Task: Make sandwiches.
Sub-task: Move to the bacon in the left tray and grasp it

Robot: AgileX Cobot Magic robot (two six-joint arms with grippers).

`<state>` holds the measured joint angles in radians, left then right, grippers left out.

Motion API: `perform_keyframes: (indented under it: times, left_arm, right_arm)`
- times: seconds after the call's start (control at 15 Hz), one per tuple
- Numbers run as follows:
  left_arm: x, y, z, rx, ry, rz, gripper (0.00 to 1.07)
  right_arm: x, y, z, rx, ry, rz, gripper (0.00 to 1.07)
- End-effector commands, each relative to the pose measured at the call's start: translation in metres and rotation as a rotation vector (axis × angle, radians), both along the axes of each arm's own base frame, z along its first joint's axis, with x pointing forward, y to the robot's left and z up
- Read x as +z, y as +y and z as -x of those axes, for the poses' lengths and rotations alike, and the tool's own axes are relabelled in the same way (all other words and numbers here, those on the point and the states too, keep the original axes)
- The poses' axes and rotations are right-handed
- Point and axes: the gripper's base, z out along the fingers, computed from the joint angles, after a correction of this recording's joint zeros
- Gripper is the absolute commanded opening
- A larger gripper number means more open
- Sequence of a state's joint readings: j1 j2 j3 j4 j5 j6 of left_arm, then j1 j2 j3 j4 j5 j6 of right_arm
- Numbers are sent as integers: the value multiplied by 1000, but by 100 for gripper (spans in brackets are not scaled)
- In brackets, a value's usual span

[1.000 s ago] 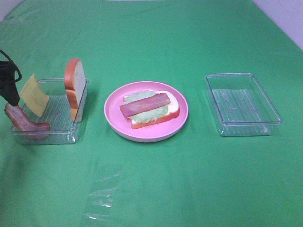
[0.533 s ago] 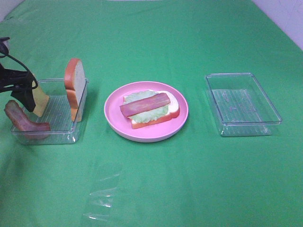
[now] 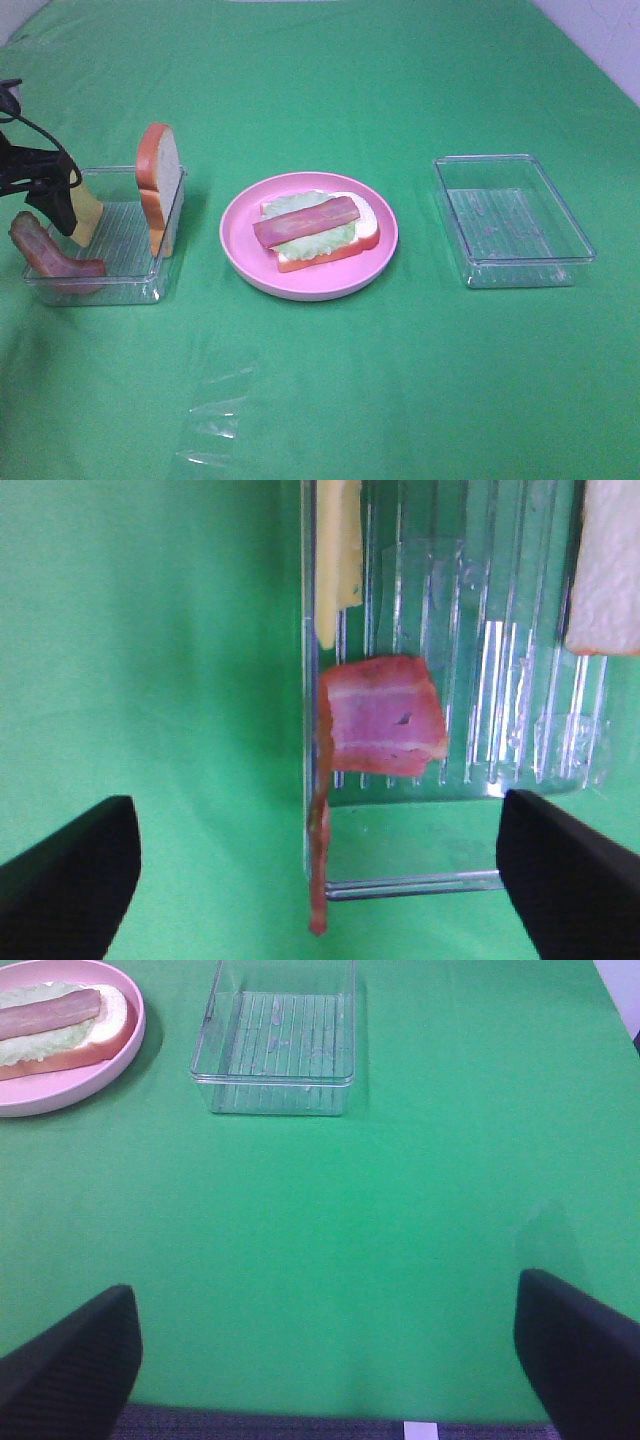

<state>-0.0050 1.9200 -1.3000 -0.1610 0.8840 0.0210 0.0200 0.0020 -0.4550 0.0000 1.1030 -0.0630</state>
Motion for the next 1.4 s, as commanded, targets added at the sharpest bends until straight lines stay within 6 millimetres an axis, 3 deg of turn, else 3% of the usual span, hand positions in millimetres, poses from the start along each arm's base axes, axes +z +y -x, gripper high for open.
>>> perform_keyframes:
  times: [0.07, 0.27, 0.47, 0.67, 0.73, 0.87, 1.4]
  left_arm:
    - [0, -2, -2, -5, -12, 1, 86]
    - [-8, -1, -3, -12, 7, -7, 86]
    - [-12, -2, -3, -10, 24, -5, 77]
    - [-12, -2, -3, -4, 23, -3, 50]
    - [-12, -1, -5, 3, 7, -4, 27]
    - [-12, -1, -7, 14, -21, -4, 0]
    - [-11, -6, -6, 45, -6, 50, 0]
  right_arm:
    - [0, 0, -1, -1, -2, 6, 97]
    - [0, 0, -1, -1, -2, 6, 97]
    - [0, 0, -1, -1, -2, 6, 97]
    - [0, 0, -1, -1, -2, 6, 97]
    - [0, 0, -1, -1, -2, 6, 97]
    - [0, 0, -1, -1, -2, 6, 97]
    - [0, 0, -1, -1, -2, 6, 97]
